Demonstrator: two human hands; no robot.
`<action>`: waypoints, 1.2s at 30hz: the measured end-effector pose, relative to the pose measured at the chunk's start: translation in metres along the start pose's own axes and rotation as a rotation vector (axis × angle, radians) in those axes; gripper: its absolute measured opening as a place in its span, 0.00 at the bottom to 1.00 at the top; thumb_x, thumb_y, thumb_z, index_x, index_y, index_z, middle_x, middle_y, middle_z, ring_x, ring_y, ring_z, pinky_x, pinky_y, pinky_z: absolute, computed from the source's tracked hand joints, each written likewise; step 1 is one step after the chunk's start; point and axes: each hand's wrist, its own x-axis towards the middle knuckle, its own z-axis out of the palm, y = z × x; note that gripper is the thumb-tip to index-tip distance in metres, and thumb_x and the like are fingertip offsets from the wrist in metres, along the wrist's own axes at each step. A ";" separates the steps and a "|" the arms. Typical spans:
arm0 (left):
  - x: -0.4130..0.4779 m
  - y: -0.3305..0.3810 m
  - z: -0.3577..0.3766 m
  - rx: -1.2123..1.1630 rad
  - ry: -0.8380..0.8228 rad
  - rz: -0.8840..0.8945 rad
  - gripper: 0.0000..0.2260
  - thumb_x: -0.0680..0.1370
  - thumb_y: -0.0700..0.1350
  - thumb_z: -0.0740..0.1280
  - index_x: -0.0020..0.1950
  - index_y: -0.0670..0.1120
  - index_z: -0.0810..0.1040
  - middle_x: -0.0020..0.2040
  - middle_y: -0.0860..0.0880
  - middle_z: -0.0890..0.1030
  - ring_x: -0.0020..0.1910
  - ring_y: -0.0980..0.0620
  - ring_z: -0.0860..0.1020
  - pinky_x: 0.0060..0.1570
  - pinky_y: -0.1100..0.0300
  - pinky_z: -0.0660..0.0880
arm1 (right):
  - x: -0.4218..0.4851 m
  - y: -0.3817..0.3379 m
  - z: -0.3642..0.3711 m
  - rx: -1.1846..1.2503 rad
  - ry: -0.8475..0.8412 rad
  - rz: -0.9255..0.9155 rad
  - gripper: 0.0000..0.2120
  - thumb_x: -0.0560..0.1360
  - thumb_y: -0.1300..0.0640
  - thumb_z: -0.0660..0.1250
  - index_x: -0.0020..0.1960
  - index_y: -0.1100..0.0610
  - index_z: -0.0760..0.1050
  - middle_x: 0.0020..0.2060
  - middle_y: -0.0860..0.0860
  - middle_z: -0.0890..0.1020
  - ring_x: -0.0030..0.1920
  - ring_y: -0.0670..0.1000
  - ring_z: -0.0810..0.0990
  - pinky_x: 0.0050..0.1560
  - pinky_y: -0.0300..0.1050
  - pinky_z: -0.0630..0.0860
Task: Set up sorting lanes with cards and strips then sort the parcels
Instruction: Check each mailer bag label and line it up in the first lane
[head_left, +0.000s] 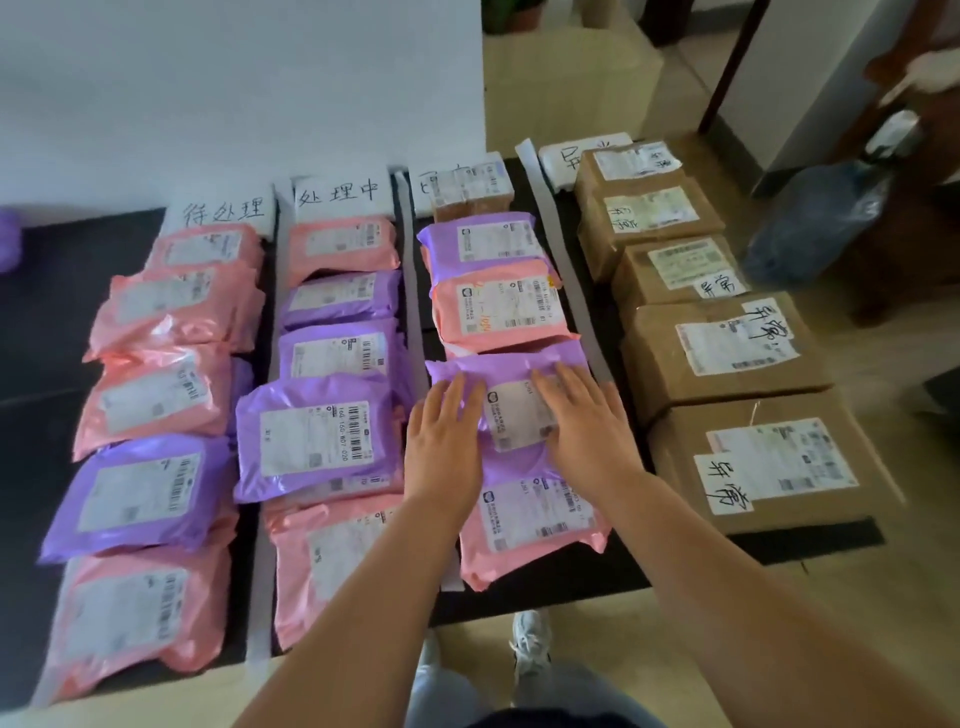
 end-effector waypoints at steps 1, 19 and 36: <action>0.001 0.001 0.002 0.000 -0.020 -0.006 0.29 0.79 0.39 0.61 0.80 0.49 0.59 0.80 0.48 0.58 0.79 0.46 0.54 0.75 0.51 0.51 | 0.000 0.001 0.001 0.008 -0.005 0.001 0.37 0.80 0.57 0.61 0.81 0.44 0.45 0.81 0.49 0.50 0.81 0.52 0.44 0.79 0.59 0.44; 0.011 0.011 0.020 0.014 -0.185 -0.127 0.28 0.81 0.46 0.53 0.81 0.51 0.50 0.81 0.51 0.52 0.80 0.49 0.48 0.75 0.41 0.45 | 0.012 0.014 0.015 0.010 -0.076 -0.017 0.32 0.81 0.54 0.56 0.80 0.45 0.45 0.81 0.49 0.51 0.81 0.52 0.44 0.78 0.63 0.42; 0.013 0.012 0.034 0.031 -0.206 -0.159 0.29 0.82 0.45 0.50 0.81 0.49 0.42 0.82 0.51 0.44 0.80 0.48 0.43 0.75 0.42 0.38 | 0.018 0.018 0.029 0.024 -0.094 -0.033 0.35 0.81 0.54 0.56 0.80 0.45 0.38 0.81 0.50 0.44 0.80 0.52 0.39 0.78 0.59 0.37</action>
